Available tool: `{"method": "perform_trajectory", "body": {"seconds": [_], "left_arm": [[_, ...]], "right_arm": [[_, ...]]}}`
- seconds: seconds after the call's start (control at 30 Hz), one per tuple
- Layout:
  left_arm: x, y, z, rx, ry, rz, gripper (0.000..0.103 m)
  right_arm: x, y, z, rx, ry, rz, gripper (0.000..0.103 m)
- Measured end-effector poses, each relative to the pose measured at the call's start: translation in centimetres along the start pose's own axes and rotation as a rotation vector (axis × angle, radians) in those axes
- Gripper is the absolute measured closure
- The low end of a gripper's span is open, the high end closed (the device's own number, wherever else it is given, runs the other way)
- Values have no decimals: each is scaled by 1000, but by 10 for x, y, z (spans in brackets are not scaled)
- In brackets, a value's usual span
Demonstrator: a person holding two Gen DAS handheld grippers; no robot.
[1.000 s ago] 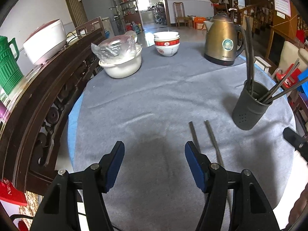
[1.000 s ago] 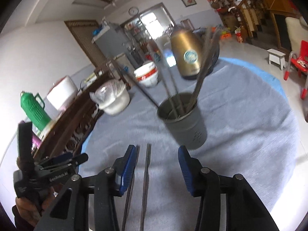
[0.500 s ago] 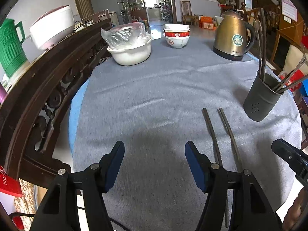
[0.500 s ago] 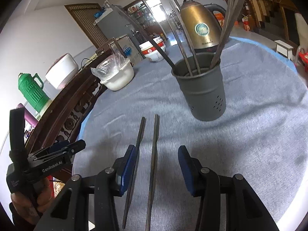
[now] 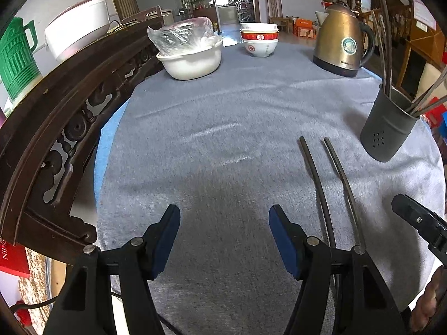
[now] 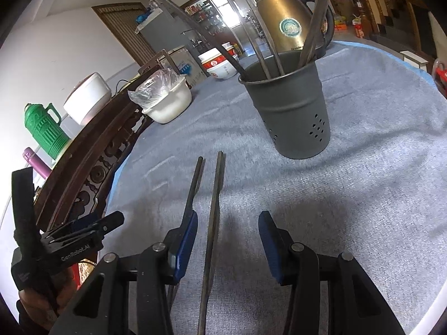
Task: Organize utensils
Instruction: 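Move both open tools back above the two remaining chopsticks, then align both open tools over the two dark chopsticks on the cloth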
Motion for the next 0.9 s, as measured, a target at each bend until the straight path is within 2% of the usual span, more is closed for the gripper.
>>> {"method": "perform_trajectory", "body": {"seconds": [0.17, 0.23, 0.33, 0.43, 0.53, 0.9], "left_arm": [[0, 1, -4, 5, -6, -6, 36], [-1, 2, -1, 0, -18, -14, 36], [-1, 4, 1, -21, -34, -6, 36], [-2, 3, -1, -33, -34, -17, 36], [-3, 4, -8, -25, -29, -30, 36], [-13, 16, -9, -9, -23, -46, 36]], "right_arm": [[4, -6, -2, -43, -40, -64, 54], [9, -11, -1, -86, -28, -100, 54], [19, -16, -6, -79, -62, -124, 53], [29, -19, -11, -44, -111, -87, 53], [28, -19, -15, -36, -141, -92, 53], [34, -17, -16, -36, -109, -62, 53]]}}
Point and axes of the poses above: each gripper's, at about its wrist camera, not at the fingertips, and x roughly the way its jaws point, z to its left, y to its underside, the point moved 2 cm from there along x, roughly the way its jaws point, and after that the axes turned 1 degree about -x, right-handed, at the moved point
